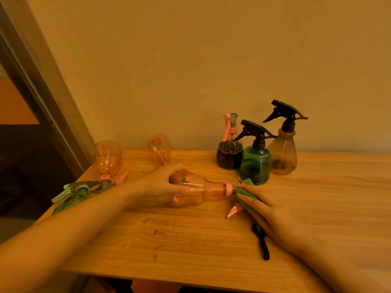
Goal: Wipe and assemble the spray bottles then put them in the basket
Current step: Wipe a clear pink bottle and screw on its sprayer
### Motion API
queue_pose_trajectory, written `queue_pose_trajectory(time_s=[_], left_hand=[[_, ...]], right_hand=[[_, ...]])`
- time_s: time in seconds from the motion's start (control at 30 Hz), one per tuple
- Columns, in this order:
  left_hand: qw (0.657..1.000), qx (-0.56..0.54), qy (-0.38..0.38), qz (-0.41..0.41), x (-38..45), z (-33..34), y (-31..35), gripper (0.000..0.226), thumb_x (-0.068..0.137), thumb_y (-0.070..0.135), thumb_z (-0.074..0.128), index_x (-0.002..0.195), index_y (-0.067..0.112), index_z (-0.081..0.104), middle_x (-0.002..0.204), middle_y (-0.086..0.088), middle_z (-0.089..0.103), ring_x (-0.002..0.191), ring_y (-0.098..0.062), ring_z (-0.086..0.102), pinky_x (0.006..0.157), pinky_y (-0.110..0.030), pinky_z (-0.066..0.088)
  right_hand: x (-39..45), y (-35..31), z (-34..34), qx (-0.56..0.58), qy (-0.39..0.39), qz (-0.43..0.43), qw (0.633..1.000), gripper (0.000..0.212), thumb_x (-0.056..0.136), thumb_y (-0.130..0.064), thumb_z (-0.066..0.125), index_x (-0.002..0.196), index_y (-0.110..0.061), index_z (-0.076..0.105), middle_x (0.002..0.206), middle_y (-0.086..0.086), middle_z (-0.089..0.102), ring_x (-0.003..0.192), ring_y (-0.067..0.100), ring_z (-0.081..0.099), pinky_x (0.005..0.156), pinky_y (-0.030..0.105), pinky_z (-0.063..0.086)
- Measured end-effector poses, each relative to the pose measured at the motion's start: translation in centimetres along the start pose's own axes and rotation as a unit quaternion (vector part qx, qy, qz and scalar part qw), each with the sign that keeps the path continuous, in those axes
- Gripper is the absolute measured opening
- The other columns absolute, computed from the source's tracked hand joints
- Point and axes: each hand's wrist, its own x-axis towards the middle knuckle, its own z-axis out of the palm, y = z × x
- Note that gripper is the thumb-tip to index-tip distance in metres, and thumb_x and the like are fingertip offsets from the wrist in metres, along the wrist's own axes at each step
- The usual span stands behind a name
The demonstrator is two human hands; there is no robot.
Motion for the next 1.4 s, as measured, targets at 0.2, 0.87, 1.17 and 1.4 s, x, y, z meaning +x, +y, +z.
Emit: queue_pose_trajectory(time_s=[0.2, 0.87, 1.17, 1.4], left_hand=[[1.0, -0.011, 0.007, 0.016, -0.3, 0.1, -0.1, 0.043, 0.081, 0.037, 0.07, 0.115, 0.05, 0.047, 0.128, 0.012, 0.048, 0.118, -0.009, 0.046, 0.092, -0.025, 0.043], [0.999, 0.044, -0.014, 0.016, -0.4, -0.5, 0.9, 0.058, 0.062, 0.074, 0.063, 0.115, 0.058, 0.045, 0.138, 0.011, 0.043, 0.127, -0.012, 0.042, 0.105, -0.036, 0.041], [0.987, 0.157, -0.008, 0.045, 0.6, 0.8, 5.3, 0.063, 0.081, 0.041, 0.069, 0.137, 0.035, 0.04, 0.141, 0.012, 0.041, 0.118, -0.004, 0.041, 0.094, -0.022, 0.038], [0.919, 0.388, 0.009, 0.073, 2.8, 4.4, 8.0, 0.071, 0.079, 0.049, 0.069, 0.14, 0.032, 0.036, 0.14, 0.004, 0.047, 0.129, -0.019, 0.041, 0.107, -0.039, 0.032]], right_hand=[[1.2, -1.8, 1.0, -0.066, -0.089, -0.085, 0.99, 0.04, 0.098, -0.044, 0.04, 0.131, -0.028, 0.055, 0.149, -0.006, 0.036, 0.137, 0.014, 0.035, 0.109, 0.032, 0.036], [-2.7, 0.4, -1.6, 0.05, 0.053, 0.021, 0.997, 0.038, 0.096, -0.043, 0.042, 0.111, -0.02, 0.07, 0.128, -0.009, 0.055, 0.12, 0.004, 0.05, 0.1, 0.019, 0.041], [-2.6, 0.7, -1.2, 0.037, 0.097, 0.032, 0.994, 0.04, 0.097, -0.041, 0.042, 0.112, -0.015, 0.069, 0.13, -0.004, 0.054, 0.119, 0.01, 0.051, 0.098, 0.027, 0.043], [-2.7, 0.7, -1.2, 0.031, 0.11, 0.041, 0.993, 0.044, 0.098, -0.044, 0.039, 0.111, -0.015, 0.069, 0.129, -0.003, 0.054, 0.117, 0.011, 0.052, 0.096, 0.027, 0.043]])
